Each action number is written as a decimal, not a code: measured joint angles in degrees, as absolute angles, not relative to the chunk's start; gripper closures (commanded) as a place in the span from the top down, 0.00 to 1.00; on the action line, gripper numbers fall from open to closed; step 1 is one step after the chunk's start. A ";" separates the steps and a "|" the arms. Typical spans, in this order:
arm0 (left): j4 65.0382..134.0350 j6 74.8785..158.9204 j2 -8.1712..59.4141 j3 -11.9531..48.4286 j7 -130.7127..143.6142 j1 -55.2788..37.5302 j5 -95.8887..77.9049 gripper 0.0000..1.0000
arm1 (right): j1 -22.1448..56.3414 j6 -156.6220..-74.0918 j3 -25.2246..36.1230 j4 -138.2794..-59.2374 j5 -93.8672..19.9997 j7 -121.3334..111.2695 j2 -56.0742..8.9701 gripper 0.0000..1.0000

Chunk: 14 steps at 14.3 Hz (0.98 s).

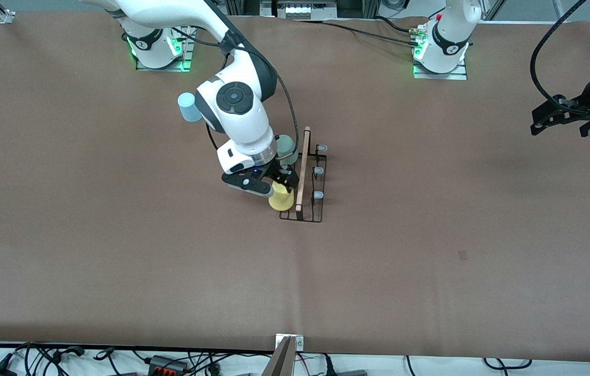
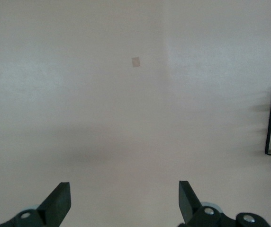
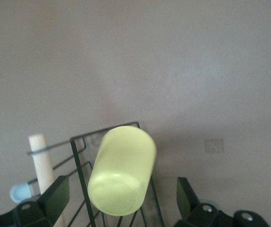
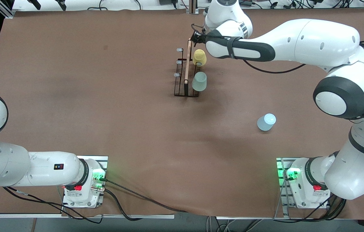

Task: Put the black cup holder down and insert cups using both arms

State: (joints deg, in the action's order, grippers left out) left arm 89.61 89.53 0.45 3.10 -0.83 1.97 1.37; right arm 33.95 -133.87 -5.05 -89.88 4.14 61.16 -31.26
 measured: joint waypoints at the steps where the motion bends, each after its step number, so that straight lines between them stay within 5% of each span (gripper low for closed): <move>1: 89.61 89.51 0.45 3.08 -0.83 1.98 1.37 1.00 | 32.72 -131.15 -4.76 -89.54 4.16 60.13 -30.03 1.00; 8: 89.60 89.36 0.45 2.96 -0.83 2.00 1.37 1.00 | 11.12 -103.04 -4.12 -89.00 4.17 25.35 -14.22 1.00; 14: 89.58 89.29 0.45 2.93 -0.83 2.01 1.37 1.00 | -2.71 -96.19 -1.50 -89.14 3.86 10.25 -6.92 1.00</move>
State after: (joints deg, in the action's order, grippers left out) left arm 89.58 89.29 0.45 2.93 -0.83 2.01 1.37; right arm -2.71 -96.19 -1.50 -89.14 3.86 10.25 -6.92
